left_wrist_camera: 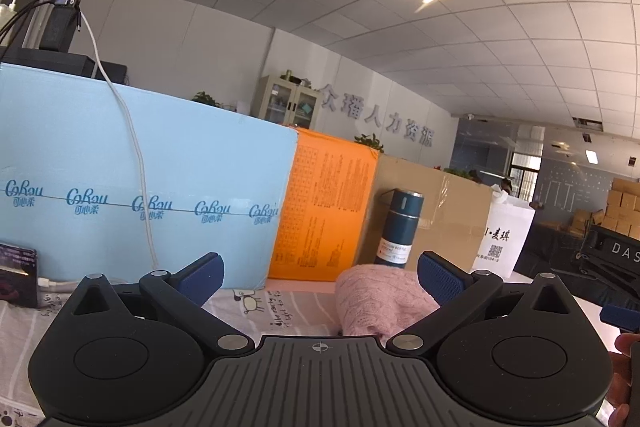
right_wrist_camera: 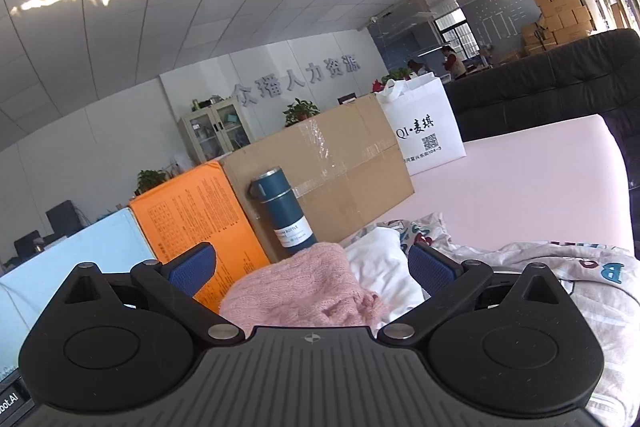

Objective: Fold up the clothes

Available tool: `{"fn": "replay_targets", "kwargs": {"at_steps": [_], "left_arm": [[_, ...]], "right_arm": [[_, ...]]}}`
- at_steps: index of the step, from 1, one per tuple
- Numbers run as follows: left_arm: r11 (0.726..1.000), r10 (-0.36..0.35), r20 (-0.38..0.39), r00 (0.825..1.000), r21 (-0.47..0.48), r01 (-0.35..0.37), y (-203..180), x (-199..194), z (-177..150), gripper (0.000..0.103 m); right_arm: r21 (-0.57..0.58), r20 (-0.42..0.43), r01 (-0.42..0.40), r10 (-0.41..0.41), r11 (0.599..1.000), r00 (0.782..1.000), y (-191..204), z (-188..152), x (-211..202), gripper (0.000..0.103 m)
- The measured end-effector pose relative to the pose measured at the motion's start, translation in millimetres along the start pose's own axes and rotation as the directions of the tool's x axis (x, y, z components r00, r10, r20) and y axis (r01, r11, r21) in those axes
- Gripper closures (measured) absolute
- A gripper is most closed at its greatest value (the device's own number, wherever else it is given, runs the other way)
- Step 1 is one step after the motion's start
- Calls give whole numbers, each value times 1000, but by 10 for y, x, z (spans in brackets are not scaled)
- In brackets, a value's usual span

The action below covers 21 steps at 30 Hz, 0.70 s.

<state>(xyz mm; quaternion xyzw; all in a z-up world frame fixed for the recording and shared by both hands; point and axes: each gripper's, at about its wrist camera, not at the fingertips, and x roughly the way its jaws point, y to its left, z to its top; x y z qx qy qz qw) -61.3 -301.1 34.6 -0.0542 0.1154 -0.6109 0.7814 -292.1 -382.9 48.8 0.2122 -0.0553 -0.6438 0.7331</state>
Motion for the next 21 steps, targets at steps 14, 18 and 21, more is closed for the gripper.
{"fn": "replay_targets", "kwargs": {"at_steps": [14, 18, 21], "left_arm": [[992, 105, -53, 993, 81, -100, -36, 87, -79, 0], [985, 142, -61, 988, 107, -135, -49, 109, -120, 0], [981, 148, -65, 987, 136, -139, -79, 112, -158, 0]], "right_arm": [[-163, -96, 115, -131, 980, 987, 40, -251, 28, 0], [-221, -168, 103, -142, 970, 976, 25, -322, 104, 0], [-235, -196, 93, -141, 968, 970, 33, -360, 166, 0]]}}
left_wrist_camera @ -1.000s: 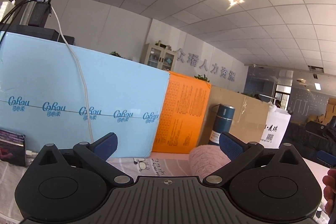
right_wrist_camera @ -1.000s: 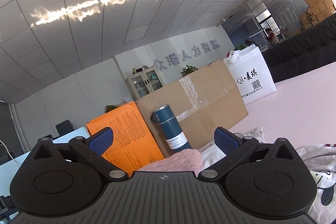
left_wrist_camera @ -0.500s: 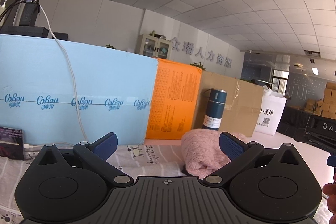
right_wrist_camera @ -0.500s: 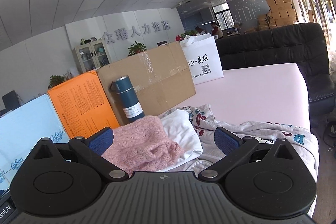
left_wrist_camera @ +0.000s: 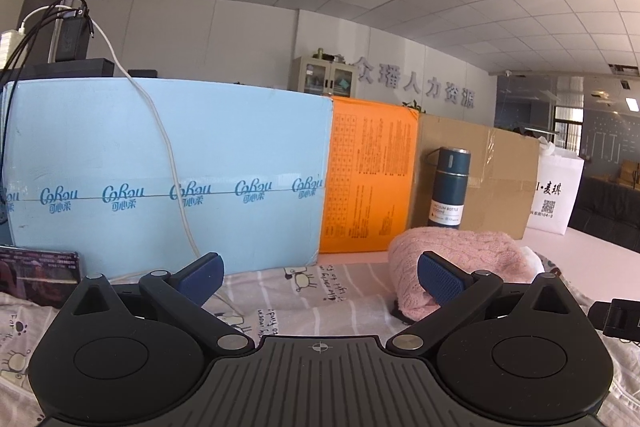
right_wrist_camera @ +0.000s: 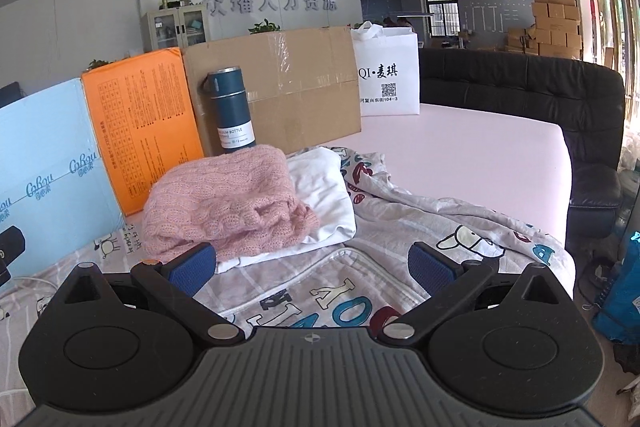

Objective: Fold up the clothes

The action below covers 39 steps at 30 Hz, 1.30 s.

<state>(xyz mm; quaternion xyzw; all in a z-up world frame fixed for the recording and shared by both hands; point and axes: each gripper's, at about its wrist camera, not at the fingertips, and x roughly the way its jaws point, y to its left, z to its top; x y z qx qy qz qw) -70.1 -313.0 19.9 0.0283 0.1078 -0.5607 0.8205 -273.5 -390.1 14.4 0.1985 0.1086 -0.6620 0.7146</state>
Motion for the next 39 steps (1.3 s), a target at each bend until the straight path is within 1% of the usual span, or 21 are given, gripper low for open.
{"fn": "replay_targets", "kwargs": {"at_steps": [5, 10, 15, 22, 27, 30, 33, 39], "left_arm": [[1000, -20, -27, 999, 18, 21, -44, 16, -40, 0], [999, -30, -68, 997, 24, 32, -68, 82, -91, 0], [998, -55, -119, 991, 14, 57, -78, 136, -137, 0], [997, -70, -162, 984, 22, 75, -109, 195, -202, 0], [996, -73, -201, 977, 29, 80, -127, 266, -255, 0], [995, -85, -211, 974, 40, 95, -144, 281, -281, 0], [992, -96, -216, 972, 54, 110, -167, 280, -298, 0], [993, -98, -219, 971, 47, 111, -151, 289, -293, 0]], "right_arm": [[-30, -34, -16, 15, 999, 999, 50, -38, 67, 0], [-45, -50, -15, 13, 999, 999, 76, -53, 121, 0], [-61, -61, -3, 0, 998, 998, 87, -83, 133, 0], [-68, -80, -2, -3, 998, 997, 77, -108, 189, 0], [-60, -124, 10, -17, 998, 992, 71, -144, 276, 0], [-45, -132, -3, -3, 999, 991, 66, -146, 289, 0], [-39, -115, -12, 7, 999, 993, 78, -146, 277, 0], [-62, -124, 7, -15, 998, 992, 142, -145, 304, 0]]}}
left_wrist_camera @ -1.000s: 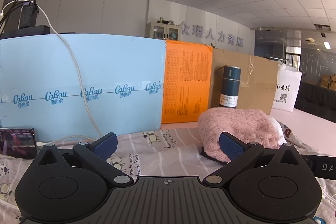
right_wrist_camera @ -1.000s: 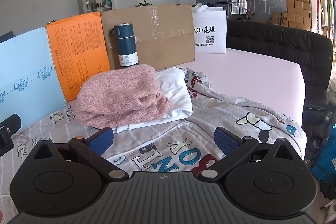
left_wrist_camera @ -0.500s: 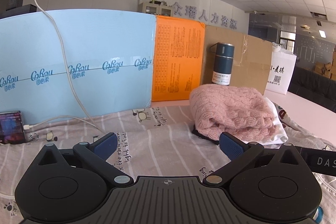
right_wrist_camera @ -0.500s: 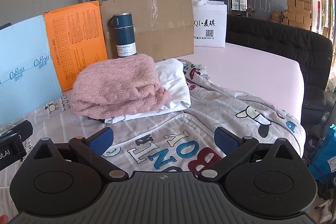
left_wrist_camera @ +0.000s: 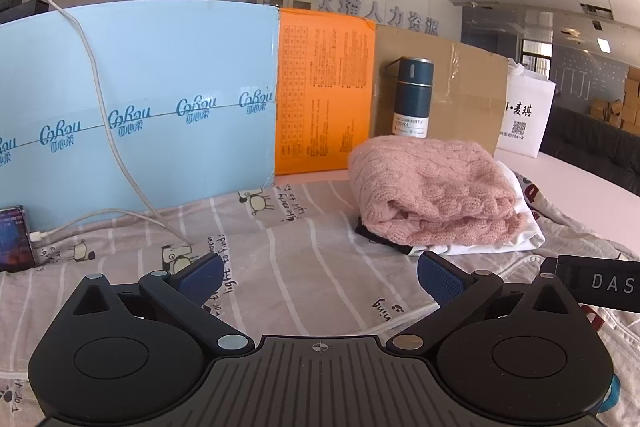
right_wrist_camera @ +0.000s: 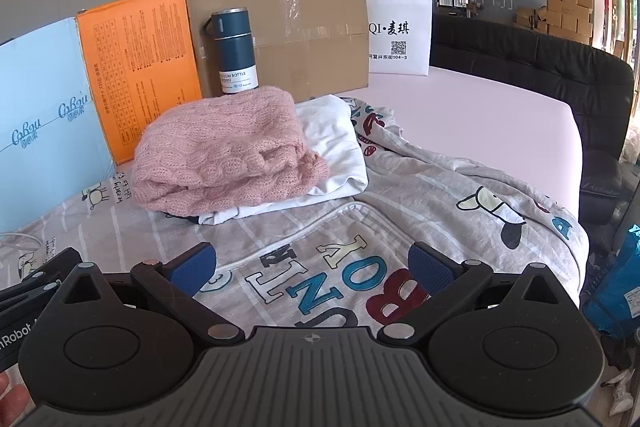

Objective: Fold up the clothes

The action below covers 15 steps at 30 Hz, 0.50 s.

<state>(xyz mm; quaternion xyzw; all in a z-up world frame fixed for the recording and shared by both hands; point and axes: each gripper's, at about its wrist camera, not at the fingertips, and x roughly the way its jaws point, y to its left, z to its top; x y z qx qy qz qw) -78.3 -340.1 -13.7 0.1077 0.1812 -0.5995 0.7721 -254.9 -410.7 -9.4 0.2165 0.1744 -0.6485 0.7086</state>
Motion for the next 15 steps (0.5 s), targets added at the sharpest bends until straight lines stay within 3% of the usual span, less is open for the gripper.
{"fn": "replay_targets", "kwargs": {"at_steps": [9, 15], "left_arm": [[999, -26, 10, 1000, -23, 26, 12, -47, 32, 0], [993, -91, 32, 995, -71, 93, 63, -113, 84, 0]], "right_arm": [[-1, -3, 8, -8, 1000, 1000, 12, 20, -9, 0], [-14, 11, 57, -57, 998, 998, 44, 23, -33, 0]]}}
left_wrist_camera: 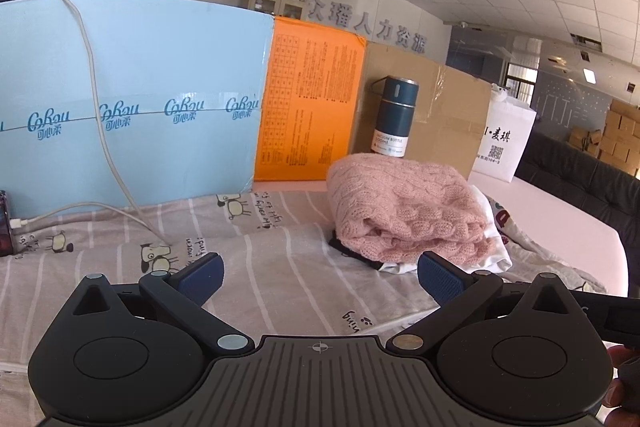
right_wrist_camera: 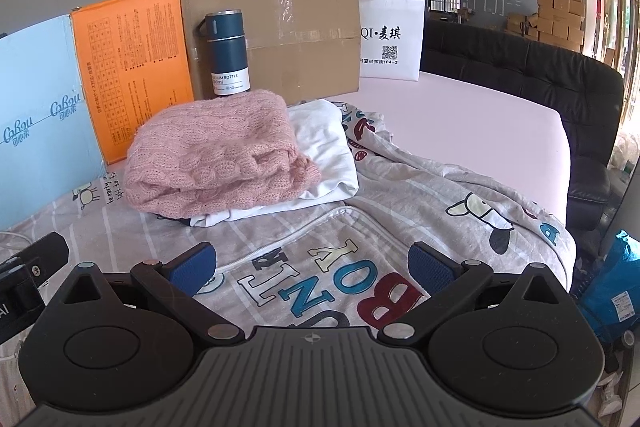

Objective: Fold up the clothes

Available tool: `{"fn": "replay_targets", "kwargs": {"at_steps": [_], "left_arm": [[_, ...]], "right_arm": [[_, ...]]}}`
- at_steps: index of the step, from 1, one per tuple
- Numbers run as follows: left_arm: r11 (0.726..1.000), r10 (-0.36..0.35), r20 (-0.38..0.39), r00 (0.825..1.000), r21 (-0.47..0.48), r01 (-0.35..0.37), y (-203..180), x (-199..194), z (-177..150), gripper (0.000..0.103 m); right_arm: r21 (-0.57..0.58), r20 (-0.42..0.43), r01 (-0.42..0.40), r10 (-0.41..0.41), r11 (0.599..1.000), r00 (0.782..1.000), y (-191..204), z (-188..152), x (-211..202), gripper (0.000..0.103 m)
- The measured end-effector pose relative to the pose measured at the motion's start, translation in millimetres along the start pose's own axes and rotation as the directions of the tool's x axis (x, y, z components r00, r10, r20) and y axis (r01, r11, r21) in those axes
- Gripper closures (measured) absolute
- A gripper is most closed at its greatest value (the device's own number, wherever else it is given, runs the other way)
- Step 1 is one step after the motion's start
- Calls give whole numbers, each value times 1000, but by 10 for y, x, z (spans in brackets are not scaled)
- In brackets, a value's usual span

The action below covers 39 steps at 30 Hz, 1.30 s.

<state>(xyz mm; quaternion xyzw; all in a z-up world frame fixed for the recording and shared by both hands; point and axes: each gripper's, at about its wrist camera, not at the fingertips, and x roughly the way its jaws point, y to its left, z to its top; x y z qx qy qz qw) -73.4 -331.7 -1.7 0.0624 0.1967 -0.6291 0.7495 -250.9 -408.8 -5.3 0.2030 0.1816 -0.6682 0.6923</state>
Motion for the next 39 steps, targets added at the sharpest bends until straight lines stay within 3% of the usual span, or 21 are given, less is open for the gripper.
{"fn": "replay_targets", "kwargs": {"at_steps": [14, 39], "left_arm": [[999, 45, -1, 999, 4, -45, 10, 5, 24, 0], [1000, 26, 15, 1000, 9, -26, -2, -42, 34, 0]], "right_arm": [[10, 1, 3, -3, 1000, 1000, 16, 14, 8, 0], [13, 14, 2, -2, 1000, 1000, 8, 7, -36, 0]]}}
